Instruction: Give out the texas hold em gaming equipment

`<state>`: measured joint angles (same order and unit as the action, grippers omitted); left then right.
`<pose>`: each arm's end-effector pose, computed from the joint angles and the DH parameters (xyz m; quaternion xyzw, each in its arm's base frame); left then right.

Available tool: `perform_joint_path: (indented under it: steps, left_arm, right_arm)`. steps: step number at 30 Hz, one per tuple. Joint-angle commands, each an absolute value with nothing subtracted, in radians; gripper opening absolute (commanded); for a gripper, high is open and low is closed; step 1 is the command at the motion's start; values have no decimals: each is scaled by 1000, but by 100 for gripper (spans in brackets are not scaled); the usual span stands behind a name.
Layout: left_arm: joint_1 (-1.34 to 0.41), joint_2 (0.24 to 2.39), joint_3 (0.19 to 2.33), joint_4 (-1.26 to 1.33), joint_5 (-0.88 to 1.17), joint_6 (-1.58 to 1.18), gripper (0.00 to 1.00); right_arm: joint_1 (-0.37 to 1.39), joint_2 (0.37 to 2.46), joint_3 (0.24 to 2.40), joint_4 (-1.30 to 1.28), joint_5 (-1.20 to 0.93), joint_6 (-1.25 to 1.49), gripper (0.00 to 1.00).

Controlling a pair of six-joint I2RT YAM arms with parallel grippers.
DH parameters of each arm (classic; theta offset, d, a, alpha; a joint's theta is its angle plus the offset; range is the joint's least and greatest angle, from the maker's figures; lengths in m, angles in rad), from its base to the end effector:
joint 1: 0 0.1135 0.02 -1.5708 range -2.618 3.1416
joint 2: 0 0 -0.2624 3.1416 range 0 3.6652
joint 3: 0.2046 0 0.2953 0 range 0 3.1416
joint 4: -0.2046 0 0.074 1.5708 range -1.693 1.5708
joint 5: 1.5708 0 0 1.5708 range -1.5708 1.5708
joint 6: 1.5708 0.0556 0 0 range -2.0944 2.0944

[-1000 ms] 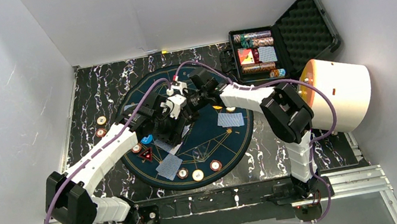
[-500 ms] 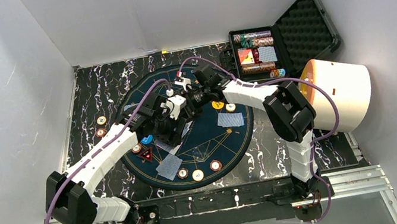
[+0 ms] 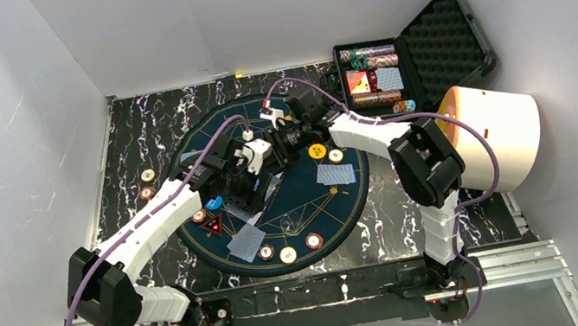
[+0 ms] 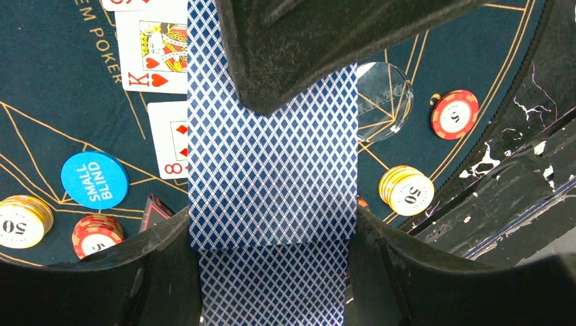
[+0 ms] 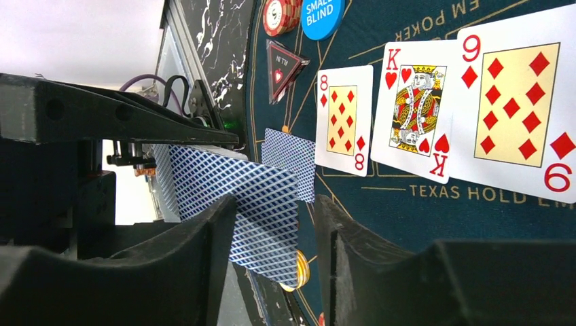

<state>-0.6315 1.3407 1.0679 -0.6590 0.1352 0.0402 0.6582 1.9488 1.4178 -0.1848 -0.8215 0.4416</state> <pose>0.2633 -0.2019 0.2452 0.3322 0.8873 -0.1527 0.2811 0.3556 0.3264 0.1893 -0.2548 0.8115 0.5084 0.1342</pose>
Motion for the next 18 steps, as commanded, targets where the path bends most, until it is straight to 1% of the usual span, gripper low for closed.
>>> perform_joint_path:
  steps: [1,7,11,15,18]
  left_arm:
    - [-637,1340,1071,-648,154,28,0]
    - [-637,1359,1070,-649,138,11,0]
    - [-637,1364,1066,-647,124,-1,0]
    - [-635,1364,1058,-646,104,-17,0]
    - [-630,1364,1050,-645,95,-23,0]
  right_arm:
    - [655,1885,1457,-193,-812,429,51]
    - [642,1865,1442,-171,-816,464,32]
    - [626,1855,1417,-147,-821,492,25]
    - [597,1837,1369,-91,-842,545,14]
    - [570,1821,1324,-39,-876,595,8]
